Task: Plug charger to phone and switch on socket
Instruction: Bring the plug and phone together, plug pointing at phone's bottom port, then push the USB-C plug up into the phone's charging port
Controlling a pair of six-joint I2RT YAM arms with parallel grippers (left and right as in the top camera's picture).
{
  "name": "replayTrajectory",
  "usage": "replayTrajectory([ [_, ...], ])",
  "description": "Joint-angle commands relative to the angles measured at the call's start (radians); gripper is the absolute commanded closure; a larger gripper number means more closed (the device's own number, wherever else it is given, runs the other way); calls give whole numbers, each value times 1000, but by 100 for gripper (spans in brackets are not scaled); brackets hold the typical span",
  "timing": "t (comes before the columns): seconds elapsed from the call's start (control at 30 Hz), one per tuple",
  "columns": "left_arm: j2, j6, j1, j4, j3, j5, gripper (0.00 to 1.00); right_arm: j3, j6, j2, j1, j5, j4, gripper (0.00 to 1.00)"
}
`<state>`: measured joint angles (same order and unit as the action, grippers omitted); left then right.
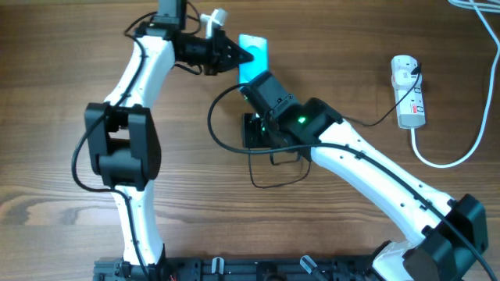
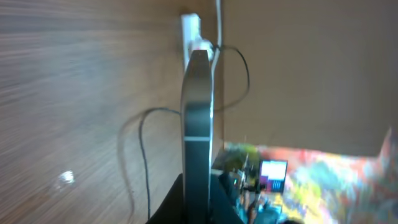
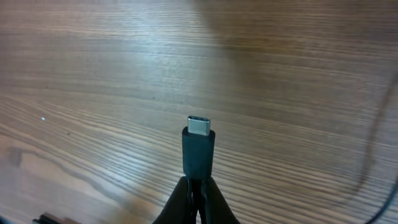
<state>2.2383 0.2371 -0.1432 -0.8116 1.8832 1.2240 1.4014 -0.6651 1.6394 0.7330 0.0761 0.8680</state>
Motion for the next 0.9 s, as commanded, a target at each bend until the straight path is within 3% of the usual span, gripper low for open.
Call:
replayTrajectory([
  [0.0, -45, -133, 6, -2, 9, 164, 96, 1, 14, 4, -44, -24, 17, 96],
  [0.87, -101, -230, -12, -65, 9, 84, 96, 1, 76, 6, -58, 18, -82, 96],
])
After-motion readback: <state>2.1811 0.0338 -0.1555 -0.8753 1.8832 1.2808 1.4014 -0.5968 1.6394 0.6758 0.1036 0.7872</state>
